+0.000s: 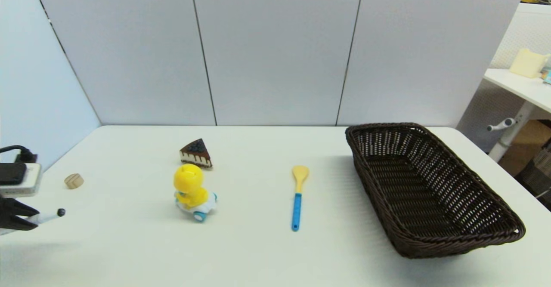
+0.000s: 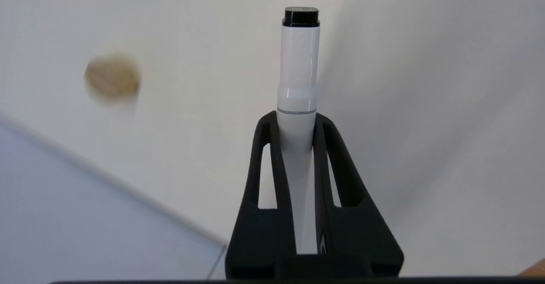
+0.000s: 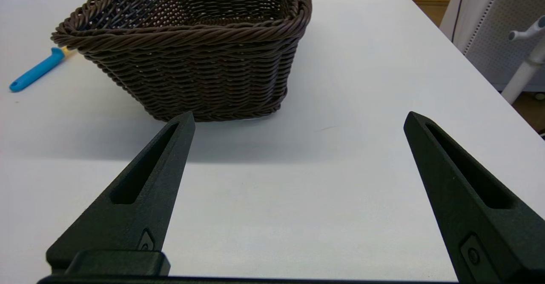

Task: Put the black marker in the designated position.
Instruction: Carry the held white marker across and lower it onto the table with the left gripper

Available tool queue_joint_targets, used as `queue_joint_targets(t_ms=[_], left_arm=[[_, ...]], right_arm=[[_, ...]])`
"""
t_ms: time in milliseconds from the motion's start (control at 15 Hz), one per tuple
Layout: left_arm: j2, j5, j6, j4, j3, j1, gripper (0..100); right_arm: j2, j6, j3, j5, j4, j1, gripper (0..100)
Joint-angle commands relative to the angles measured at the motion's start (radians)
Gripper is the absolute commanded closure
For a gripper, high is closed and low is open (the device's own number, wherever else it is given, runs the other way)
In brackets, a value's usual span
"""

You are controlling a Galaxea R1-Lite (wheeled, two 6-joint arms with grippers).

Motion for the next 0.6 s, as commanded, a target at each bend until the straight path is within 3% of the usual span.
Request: queue_joint_targets(t_ms=[67,333,600], left_arm=[[0.152,-0.025,0.222,0.149,-0.235,0.157,100],[0.264,-0.026,0.464,0.245,-0.324,0.148,100],[0.331,-0.029,0.659,0.257,-0.310,0.045,100]], right_arm=[[0.001,-0.001,0.000,0.001,0.000,0.000,0],[0.001,-0.001,0.000,0.001,0.000,0.000,0],[0.001,-0.001,0.000,0.001,0.000,0.000,0]])
